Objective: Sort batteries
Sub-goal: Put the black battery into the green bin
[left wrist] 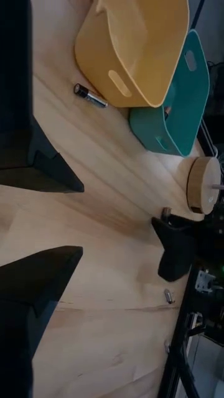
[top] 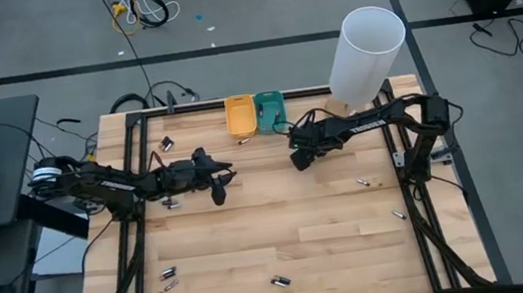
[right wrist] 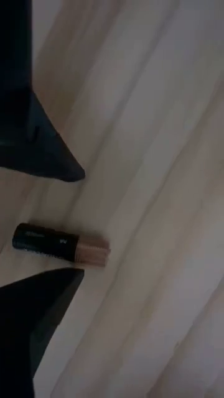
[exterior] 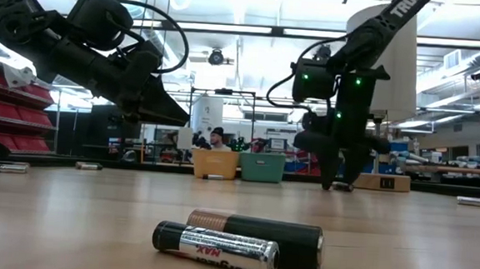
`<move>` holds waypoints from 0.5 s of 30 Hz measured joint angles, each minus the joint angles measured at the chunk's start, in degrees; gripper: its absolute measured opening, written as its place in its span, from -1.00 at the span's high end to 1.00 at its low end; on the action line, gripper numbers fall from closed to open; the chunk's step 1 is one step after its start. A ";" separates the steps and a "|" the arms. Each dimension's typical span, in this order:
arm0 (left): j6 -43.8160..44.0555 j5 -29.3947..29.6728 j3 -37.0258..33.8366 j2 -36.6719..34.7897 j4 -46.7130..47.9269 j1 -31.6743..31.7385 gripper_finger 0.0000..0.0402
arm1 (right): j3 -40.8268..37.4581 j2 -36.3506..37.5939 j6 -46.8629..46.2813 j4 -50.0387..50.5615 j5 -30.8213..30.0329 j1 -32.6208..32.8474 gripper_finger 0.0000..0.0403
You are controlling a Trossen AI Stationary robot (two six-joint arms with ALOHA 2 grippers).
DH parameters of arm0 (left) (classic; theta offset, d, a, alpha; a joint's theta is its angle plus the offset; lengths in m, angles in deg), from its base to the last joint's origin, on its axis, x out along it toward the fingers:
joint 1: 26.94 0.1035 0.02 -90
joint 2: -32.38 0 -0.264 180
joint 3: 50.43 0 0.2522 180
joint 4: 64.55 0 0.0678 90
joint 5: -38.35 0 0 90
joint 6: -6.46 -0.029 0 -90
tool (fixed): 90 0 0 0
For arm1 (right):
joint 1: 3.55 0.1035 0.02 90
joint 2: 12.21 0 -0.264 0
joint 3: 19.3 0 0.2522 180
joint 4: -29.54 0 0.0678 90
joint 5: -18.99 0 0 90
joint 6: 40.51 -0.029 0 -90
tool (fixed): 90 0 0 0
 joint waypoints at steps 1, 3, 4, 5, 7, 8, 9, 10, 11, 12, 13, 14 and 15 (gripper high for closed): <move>-0.09 0.04 0.00 0.00 -0.13 0.00 0.18 | -0.51 -0.10 0.37 -0.62 0.47 -0.02 -0.07; -0.23 0.13 0.00 0.00 -0.21 0.00 0.18 | -0.96 -0.12 1.35 -1.26 0.82 0.40 0.14; -0.23 0.13 0.00 0.00 -0.29 0.00 0.18 | -0.96 -0.08 2.13 -1.35 0.83 0.72 0.27; -0.24 0.13 0.00 0.00 -0.58 0.00 0.18 | -0.98 0.12 2.98 -1.35 1.04 1.05 0.42; -0.21 0.13 0.00 -0.02 -0.84 0.00 0.18 | -0.94 0.17 4.65 -1.07 1.09 1.95 0.75; -0.20 0.13 0.00 -0.02 -0.86 0.00 0.18 | -0.51 0.11 5.83 -0.49 0.85 2.37 0.85; -0.06 0.12 0.01 -0.02 -0.87 0.00 0.18 | 0.00 0.07 6.85 -0.03 0.83 2.70 0.88; 0.08 0.12 0.00 -0.02 -0.87 0.00 0.18 | 0.71 0.00 7.10 0.37 0.81 3.01 0.88; 0.12 0.11 0.01 -0.02 -0.81 0.00 0.18 | 1.40 -0.09 7.53 0.85 0.81 3.29 0.86; 0.17 0.10 0.02 -0.02 -0.76 0.00 0.18 | 2.39 -0.06 8.23 1.79 0.94 3.59 0.85; 0.20 0.10 0.02 -0.02 -0.78 -0.02 0.18 | 3.48 0.02 8.95 2.48 1.68 3.91 0.84; 0.21 0.10 0.00 -0.02 -0.78 -0.02 0.18 | 4.91 0.23 9.83 2.71 2.06 4.31 0.84; 0.35 0.10 0.01 -0.02 -0.78 -0.02 0.18 | 6.50 0.81 10.86 2.01 1.95 4.53 0.85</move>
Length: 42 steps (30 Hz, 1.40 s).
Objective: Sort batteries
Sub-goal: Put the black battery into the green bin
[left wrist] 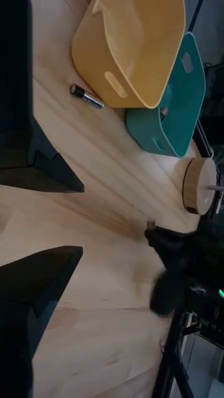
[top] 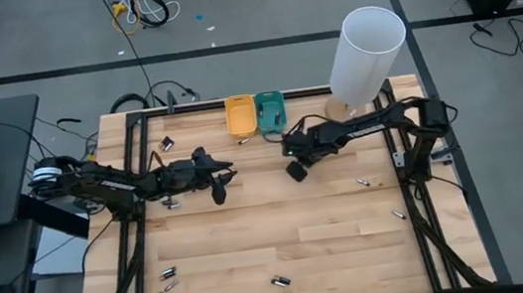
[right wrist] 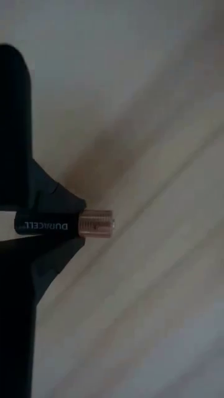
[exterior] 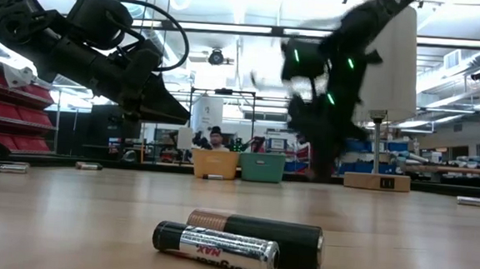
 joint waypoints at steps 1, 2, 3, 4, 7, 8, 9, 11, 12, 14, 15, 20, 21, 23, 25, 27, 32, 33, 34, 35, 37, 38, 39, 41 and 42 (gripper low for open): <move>0.17 0.00 0.01 0.00 0.04 0.00 0.18 | 1.71 0.60 1.36 -0.85 0.01 0.04 0.86; 0.31 -0.01 -0.01 0.00 0.01 -0.01 0.18 | 3.29 1.03 2.84 -1.87 -0.43 -0.09 0.87; 0.41 -0.02 0.00 0.00 0.01 -0.02 0.18 | 4.73 1.18 4.21 -2.88 -1.12 -0.63 0.87; 0.68 -0.02 -0.01 0.00 0.02 -0.02 0.18 | 6.04 1.13 5.55 -3.65 -1.86 -1.10 0.87; 1.08 -0.02 -0.01 0.00 0.06 -0.11 0.18 | 8.85 0.98 9.56 -7.95 -2.91 -3.16 0.86; 1.10 -0.04 -0.01 0.00 0.06 -0.13 0.18 | 9.37 1.00 10.78 -10.41 -3.08 -3.97 0.86; 1.12 -0.04 -0.01 0.00 0.04 -0.15 0.18 | 9.62 0.89 12.18 -12.74 -3.08 -4.91 0.85; 1.10 -0.04 -0.01 0.00 0.02 -0.15 0.18 | 9.61 0.39 14.71 -17.06 -3.47 -6.81 0.85; 1.10 -0.05 -0.01 0.00 0.03 -0.15 0.18 | 9.59 0.24 15.96 -18.80 -3.66 -7.61 0.85; 1.10 -0.05 0.00 0.00 0.10 -0.15 0.18 | 9.57 0.15 17.07 -21.61 -4.51 -8.70 0.83; 1.08 -0.05 0.00 0.00 0.23 -0.15 0.18 | 9.65 0.13 17.24 -22.77 -4.78 -9.15 0.81; 0.46 -0.07 -0.01 0.00 0.20 -0.13 0.18 | 9.61 -0.61 21.05 -23.95 -5.41 -11.47 0.56; 0.08 -0.07 0.01 0.00 0.07 -0.13 0.18 | 9.61 -0.61 21.21 -23.88 -5.02 -11.93 0.50; -0.04 -0.07 0.00 0.00 -0.06 -0.13 0.18 | 9.61 -0.59 21.35 -24.18 -4.86 -12.57 0.40; 0.00 -0.07 0.00 0.00 -0.02 -0.13 0.18 | 9.61 -0.59 21.99 -24.15 -4.46 -12.86 0.31; 0.01 -0.07 0.01 0.00 -0.03 -0.13 0.18 | 9.61 -0.48 22.07 -24.33 -4.20 -12.75 0.26; -0.16 -0.26 0.00 0.00 0.26 -0.13 0.18 | 9.63 0.02 28.55 -17.87 6.43 -8.72 0.26; -0.33 -0.26 0.00 0.00 0.26 -0.13 0.18 | 9.55 -0.06 29.75 -15.91 8.91 -7.31 0.28; -0.57 -0.26 0.00 0.00 0.30 -0.13 0.18 | 9.24 -0.26 30.21 -15.04 10.49 -5.72 0.31; -1.14 -0.26 0.01 0.00 0.45 -0.15 0.18 | 8.72 -0.34 30.31 -14.76 11.75 -4.08 0.33; -1.75 -0.24 -0.01 0.00 0.79 -0.44 0.18 | 7.37 -0.39 29.86 -14.18 12.39 -0.39 0.39; -2.04 -0.24 0.01 0.00 0.96 -0.68 0.18 | 6.79 -0.39 29.28 -14.29 12.39 1.63 0.41; -3.15 -0.40 -0.01 0.00 1.22 -0.98 0.18 | 6.29 -0.39 29.20 -14.42 12.37 3.83 0.43; -7.99 -2.11 -0.01 0.03 1.47 -1.51 0.18 | 5.15 -0.39 29.18 -15.06 12.47 8.44 0.47; -11.18 -4.09 -0.01 0.21 1.20 -1.88 0.18 | 4.54 -0.39 29.19 -15.61 12.51 10.82 0.48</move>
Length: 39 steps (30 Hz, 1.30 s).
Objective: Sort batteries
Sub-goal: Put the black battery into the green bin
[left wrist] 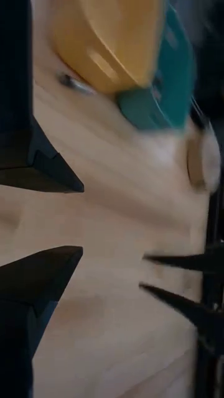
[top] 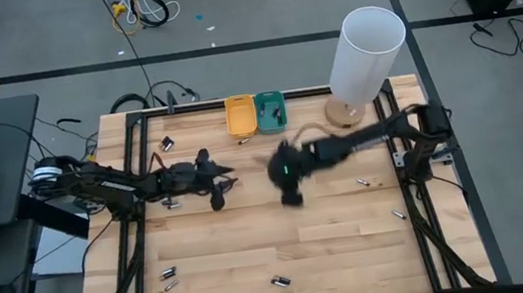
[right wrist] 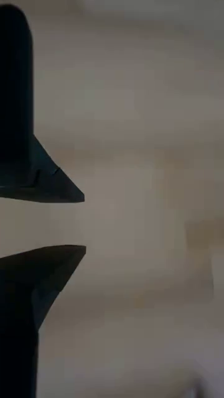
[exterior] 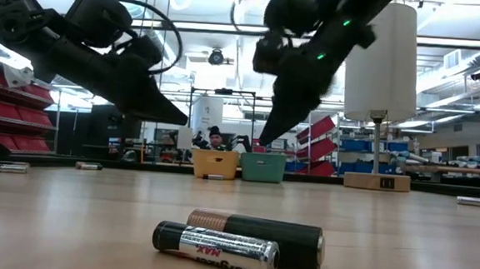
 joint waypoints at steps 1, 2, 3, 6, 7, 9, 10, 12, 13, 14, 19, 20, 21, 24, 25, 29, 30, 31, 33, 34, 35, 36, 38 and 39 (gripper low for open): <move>-2.63 -2.51 0.01 0.18 -0.43 -0.39 0.18 | -0.72 0.00 0.18 -1.05 0.26 2.24 0.49; -4.67 -5.00 0.00 0.22 -0.60 -0.76 0.18 | -1.36 0.00 0.63 -2.21 0.35 4.40 0.49; -6.05 -7.32 0.00 0.22 -1.11 -1.08 0.18 | -1.93 0.00 1.48 -3.32 0.57 6.43 0.49; -8.80 -13.36 0.00 0.22 -4.58 -1.72 0.18 | -3.51 0.00 3.55 -7.25 1.22 11.99 0.48; -10.13 -15.21 0.01 0.29 -6.64 -1.93 0.18 | -4.16 0.00 3.92 -9.08 1.26 13.60 0.48; -12.93 -19.99 0.90 1.55 -8.84 -2.66 0.18 | -5.24 0.00 3.92 -12.85 1.17 16.70 0.48; -13.70 -22.71 1.44 2.07 -7.53 -3.08 0.18 | -5.68 0.00 3.52 -14.53 0.82 18.14 0.48; -11.96 -26.84 2.59 3.88 -3.93 -4.54 0.18 | -6.57 0.00 2.61 -18.29 -0.41 20.65 0.49; -10.32 -27.37 3.66 5.15 -3.30 -5.54 0.18 | -7.00 0.00 2.58 -20.12 -0.77 21.91 0.49; -8.97 -27.47 4.43 6.28 -3.03 -6.65 0.18 | -7.50 0.00 2.58 -21.26 -1.94 23.10 0.49; -6.94 -27.36 7.26 12.44 -3.59 -12.17 0.18 | -9.13 -0.09 1.20 -24.80 -12.76 28.16 0.47; -6.97 -27.26 8.22 13.63 -4.23 -13.15 0.18 | -9.38 -0.09 -0.88 -25.47 -14.43 28.94 0.47; -6.95 -27.01 9.07 15.03 -5.18 -13.99 0.18 | -9.56 -0.09 -3.03 -25.46 -15.98 29.63 0.47; -5.63 -26.83 10.44 18.37 -5.91 -16.36 0.18 | -9.64 -0.09 -9.03 -25.57 -19.07 31.60 0.46; -4.64 -26.71 10.98 19.39 -6.50 -17.11 0.18 | -9.64 -0.09 -10.63 -25.64 -19.84 32.18 0.46; -2.42 -26.66 12.39 22.07 -6.94 -20.57 0.18 | -9.62 -1.48 -13.55 -28.74 -20.88 34.96 0.46; -2.40 -26.64 12.31 22.50 -6.42 -21.40 0.18 | -9.61 -2.75 -13.56 -30.38 -21.33 35.67 0.46; -2.40 -26.08 12.59 23.22 -6.64 -22.33 0.18 | -9.55 -4.10 -13.72 -32.37 -21.45 36.50 0.45; -2.43 -23.94 13.11 24.21 -6.94 -24.07 0.18 | -8.67 -7.22 -14.01 -32.47 -22.33 37.72 0.43; -2.48 -23.20 13.09 24.55 -7.10 -24.88 0.18 | -7.58 -8.82 -14.78 -32.53 -23.29 38.33 0.41; -2.49 -22.33 13.34 25.27 -7.54 -25.48 0.18 | -6.93 -10.01 -15.56 -32.46 -24.02 38.89 0.39; -2.48 -21.89 13.66 25.85 -7.76 -26.00 0.18 | -6.07 -11.18 -16.21 -32.02 -24.96 39.29 0.36; -2.30 -21.05 13.71 26.00 -7.41 -26.70 0.18 | -3.73 -13.14 -16.57 -32.67 -25.85 39.57 0.29; -2.19 -21.01 14.14 26.38 -7.69 -26.92 0.18 | -2.96 -13.71 -16.80 -32.76 -25.99 39.78 0.24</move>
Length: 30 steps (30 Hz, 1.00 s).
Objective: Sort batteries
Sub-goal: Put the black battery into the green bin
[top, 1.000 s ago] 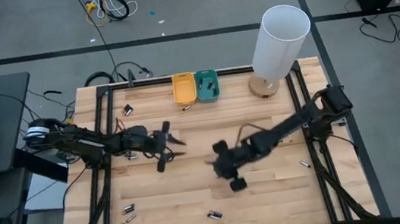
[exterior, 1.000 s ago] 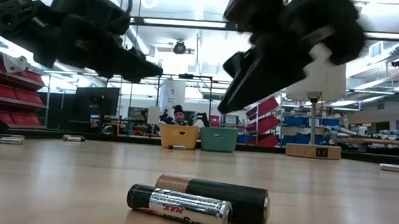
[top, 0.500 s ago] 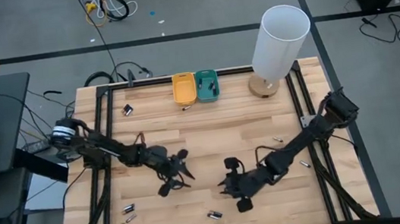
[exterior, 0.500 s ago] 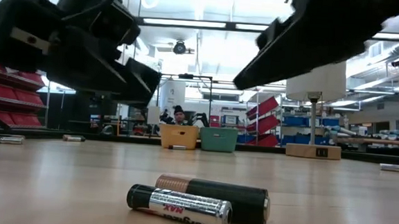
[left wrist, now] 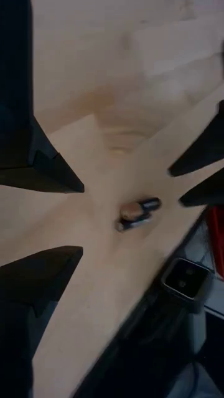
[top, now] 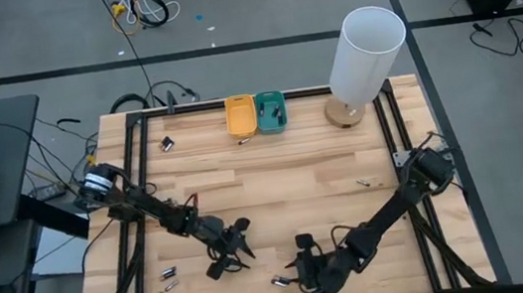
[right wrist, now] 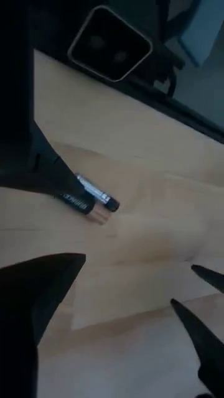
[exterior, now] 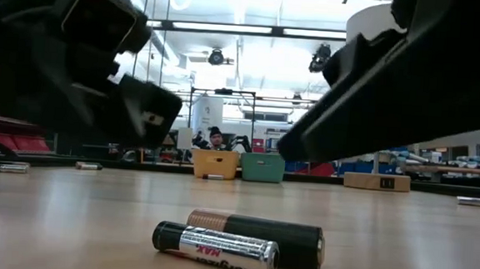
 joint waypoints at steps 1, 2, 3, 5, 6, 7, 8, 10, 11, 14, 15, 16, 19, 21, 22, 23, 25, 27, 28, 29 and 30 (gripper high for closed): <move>0.15 0.28 0.36 0.24 -0.60 -0.16 0.18 | 0.98 -0.75 -0.23 0.37 -0.09 0.25 0.19; 0.40 0.38 0.12 0.09 -0.39 -0.44 0.18 | 2.16 -1.70 -0.70 0.23 -0.13 0.34 0.13; 0.85 0.31 -0.13 0.03 0.23 -0.51 0.18 | 3.04 -2.45 -1.26 -0.09 -0.04 0.53 0.06; 1.28 0.41 0.14 0.48 -0.24 -0.75 0.18 | 4.37 -3.66 -1.53 0.95 0.14 1.18 -0.10; 1.38 0.42 -0.25 0.30 -0.17 -0.86 0.18 | 5.42 -4.46 -1.69 0.96 0.41 1.42 -0.17; 1.47 0.45 -0.32 0.25 0.06 -1.05 0.18 | 6.06 -4.95 -1.82 1.47 0.41 1.74 -0.26; 1.46 0.59 -0.23 0.45 -0.13 -1.15 0.18 | 6.46 -5.13 -2.04 3.17 0.39 2.15 -0.33; 1.61 1.36 -0.46 0.58 -0.23 -1.24 0.18 | 7.15 -5.81 -2.41 5.83 0.37 2.49 -0.46; 1.80 1.43 -0.54 0.55 -0.16 -1.22 0.18 | 7.35 -5.99 -3.06 6.80 0.37 2.49 -0.50; 2.94 2.42 -0.23 0.72 -0.46 -1.20 0.18 | 7.24 -6.48 -3.95 8.66 -0.39 2.35 -0.55; 3.01 2.58 -0.24 0.78 -0.58 -1.20 0.18 | 7.27 -6.66 -4.22 8.83 -0.69 2.25 -0.55; 3.04 2.65 -0.16 0.88 -0.76 -1.20 0.18 | 7.29 -6.80 -4.37 8.85 -0.72 2.02 -0.53; 3.33 2.83 -0.11 0.99 -1.12 -1.20 0.18 | 7.19 -6.85 -4.44 8.79 -0.54 1.19 -0.43; 3.91 2.86 -0.09 0.99 -1.43 -1.20 0.18 | 7.13 -6.85 -4.27 8.79 -0.46 0.49 -0.33; 4.28 2.88 -0.09 0.99 -1.41 -1.20 0.18 | 7.13 -6.85 -4.18 8.81 -0.46 0.23 -0.27; 4.36 2.87 -0.09 0.99 -1.38 -1.20 0.18 | 7.13 -6.85 -4.02 8.83 -0.46 -0.03 -0.21; 4.44 2.86 -0.09 0.99 -1.31 -1.20 0.18 | 7.13 -6.85 -3.98 9.13 -0.16 -0.69 -0.09; 4.42 2.86 -0.09 0.99 -1.29 -1.20 0.18 | 7.13 -6.85 -4.34 9.30 0.20 -1.25 0.04; 4.42 2.86 -0.09 0.99 -1.31 -1.20 0.18 | 7.13 -6.85 -4.50 9.34 0.27 -1.49 0.11; 4.42 2.86 -0.09 0.99 -1.38 -1.20 0.18 | 7.11 -6.85 -4.64 9.43 0.44 -1.64 0.17; 4.42 2.89 -0.09 0.99 -1.42 -1.20 0.18 | 7.11 -6.83 -4.64 9.49 0.85 -1.80 0.23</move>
